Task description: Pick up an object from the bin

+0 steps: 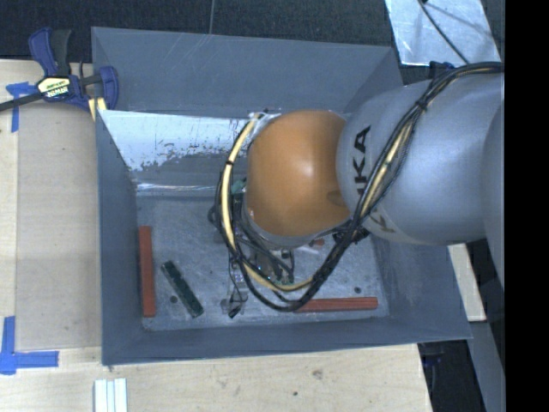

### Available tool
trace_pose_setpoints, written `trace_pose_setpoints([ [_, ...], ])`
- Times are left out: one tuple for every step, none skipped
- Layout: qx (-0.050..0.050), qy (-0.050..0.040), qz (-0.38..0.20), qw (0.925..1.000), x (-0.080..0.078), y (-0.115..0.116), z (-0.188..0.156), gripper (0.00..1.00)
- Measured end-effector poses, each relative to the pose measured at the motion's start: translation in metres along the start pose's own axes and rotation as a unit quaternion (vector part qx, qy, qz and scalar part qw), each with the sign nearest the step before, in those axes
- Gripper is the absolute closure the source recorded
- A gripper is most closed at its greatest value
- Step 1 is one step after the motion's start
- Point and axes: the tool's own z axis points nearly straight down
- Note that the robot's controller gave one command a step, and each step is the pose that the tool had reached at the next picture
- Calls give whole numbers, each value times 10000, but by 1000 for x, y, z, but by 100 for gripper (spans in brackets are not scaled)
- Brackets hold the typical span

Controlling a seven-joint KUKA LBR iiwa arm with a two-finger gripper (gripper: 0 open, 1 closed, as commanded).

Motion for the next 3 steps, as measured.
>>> trace_pose_setpoints([
  [1, -2, 1155, 9933, -25, 50, 116, 0],
  [-4, -11, 2783, 9605, -1, 26, 83, 0],
  [-18, -50, 2146, 9767, -14, 32, 83, 0],
])
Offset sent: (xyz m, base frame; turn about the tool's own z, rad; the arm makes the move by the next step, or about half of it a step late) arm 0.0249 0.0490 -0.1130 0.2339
